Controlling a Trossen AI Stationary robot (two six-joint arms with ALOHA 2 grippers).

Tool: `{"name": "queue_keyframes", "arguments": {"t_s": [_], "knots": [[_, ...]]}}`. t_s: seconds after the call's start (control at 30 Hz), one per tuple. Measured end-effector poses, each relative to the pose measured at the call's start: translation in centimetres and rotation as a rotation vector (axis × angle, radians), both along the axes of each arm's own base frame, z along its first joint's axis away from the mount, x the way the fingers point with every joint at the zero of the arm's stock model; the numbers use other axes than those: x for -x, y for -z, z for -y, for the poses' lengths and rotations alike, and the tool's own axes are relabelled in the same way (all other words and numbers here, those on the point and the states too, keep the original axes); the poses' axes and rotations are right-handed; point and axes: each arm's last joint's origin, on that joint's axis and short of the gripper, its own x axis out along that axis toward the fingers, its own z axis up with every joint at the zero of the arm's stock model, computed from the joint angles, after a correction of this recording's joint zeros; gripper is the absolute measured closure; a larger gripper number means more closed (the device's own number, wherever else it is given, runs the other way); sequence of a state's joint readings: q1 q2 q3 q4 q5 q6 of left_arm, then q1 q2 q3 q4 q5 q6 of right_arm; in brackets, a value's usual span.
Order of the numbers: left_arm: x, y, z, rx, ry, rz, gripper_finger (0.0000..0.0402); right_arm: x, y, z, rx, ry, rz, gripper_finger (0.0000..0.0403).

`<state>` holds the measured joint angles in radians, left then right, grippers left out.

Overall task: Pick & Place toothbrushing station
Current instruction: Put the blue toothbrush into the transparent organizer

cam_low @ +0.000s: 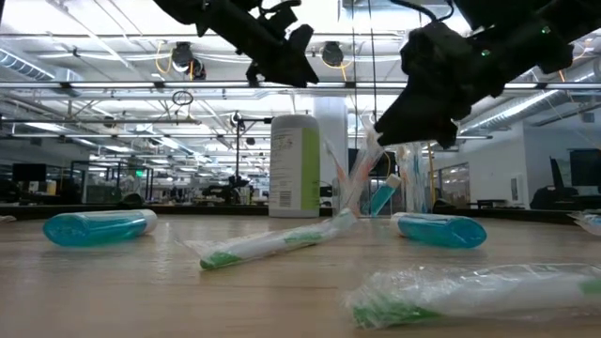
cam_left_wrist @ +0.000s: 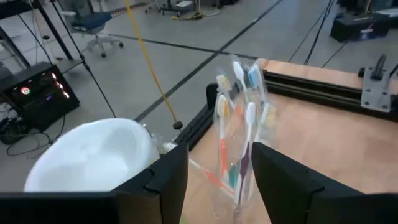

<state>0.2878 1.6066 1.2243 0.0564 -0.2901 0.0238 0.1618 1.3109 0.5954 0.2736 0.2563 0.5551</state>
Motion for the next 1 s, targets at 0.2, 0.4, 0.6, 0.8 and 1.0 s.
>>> {"name": "queue_keyframes", "arguments": {"t_s": [0.2,0.4,0.6,0.8,1.0], "knots": [[0.0,0.7,0.0,0.017,0.000,-0.053,0.0224,0.2,1.2,-1.7,-0.197,-0.055,-0.094,0.0281],[0.5,1.1,0.4,0.041,0.008,-0.129,0.0224,2.3,1.1,-2.2,-0.349,0.041,-0.250,0.0282],[0.8,1.0,0.6,0.050,0.009,-0.148,0.0224,5.8,0.1,-2.0,-0.499,0.212,-0.398,0.0282],[1.2,1.0,0.6,0.063,0.006,-0.175,0.0224,8.2,-0.4,-2.8,-0.752,0.283,-0.577,0.0282],[1.2,1.1,0.7,0.062,0.007,-0.183,0.0224,9.1,0.1,-4.4,-0.963,0.306,-0.794,0.0282]]}}
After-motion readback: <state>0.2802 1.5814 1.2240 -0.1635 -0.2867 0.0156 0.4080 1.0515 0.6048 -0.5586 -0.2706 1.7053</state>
